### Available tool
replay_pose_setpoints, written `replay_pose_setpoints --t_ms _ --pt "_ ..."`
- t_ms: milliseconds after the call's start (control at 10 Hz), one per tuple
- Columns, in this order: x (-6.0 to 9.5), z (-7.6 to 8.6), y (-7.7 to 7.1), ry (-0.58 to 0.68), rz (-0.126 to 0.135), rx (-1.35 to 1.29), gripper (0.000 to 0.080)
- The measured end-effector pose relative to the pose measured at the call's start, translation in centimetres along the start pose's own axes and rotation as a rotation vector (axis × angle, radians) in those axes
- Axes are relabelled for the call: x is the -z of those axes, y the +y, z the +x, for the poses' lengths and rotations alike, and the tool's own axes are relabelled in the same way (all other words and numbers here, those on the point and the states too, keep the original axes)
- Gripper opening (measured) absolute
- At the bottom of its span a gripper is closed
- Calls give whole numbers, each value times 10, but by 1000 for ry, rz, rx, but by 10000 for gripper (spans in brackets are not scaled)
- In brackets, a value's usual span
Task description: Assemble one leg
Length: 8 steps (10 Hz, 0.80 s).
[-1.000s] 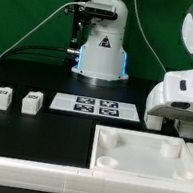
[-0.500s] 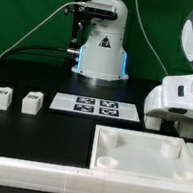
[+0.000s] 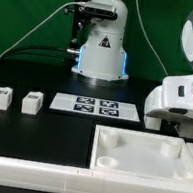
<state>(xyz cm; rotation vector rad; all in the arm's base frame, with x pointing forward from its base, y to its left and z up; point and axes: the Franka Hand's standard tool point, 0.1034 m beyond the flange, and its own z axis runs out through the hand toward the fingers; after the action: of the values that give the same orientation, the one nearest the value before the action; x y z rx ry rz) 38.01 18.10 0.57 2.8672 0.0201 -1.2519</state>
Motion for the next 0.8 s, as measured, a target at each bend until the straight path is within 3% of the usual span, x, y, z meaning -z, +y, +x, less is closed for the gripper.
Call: replay_pose_setpoints --t_ms 800 --pt "5 -3 0 9 -4 12 288"
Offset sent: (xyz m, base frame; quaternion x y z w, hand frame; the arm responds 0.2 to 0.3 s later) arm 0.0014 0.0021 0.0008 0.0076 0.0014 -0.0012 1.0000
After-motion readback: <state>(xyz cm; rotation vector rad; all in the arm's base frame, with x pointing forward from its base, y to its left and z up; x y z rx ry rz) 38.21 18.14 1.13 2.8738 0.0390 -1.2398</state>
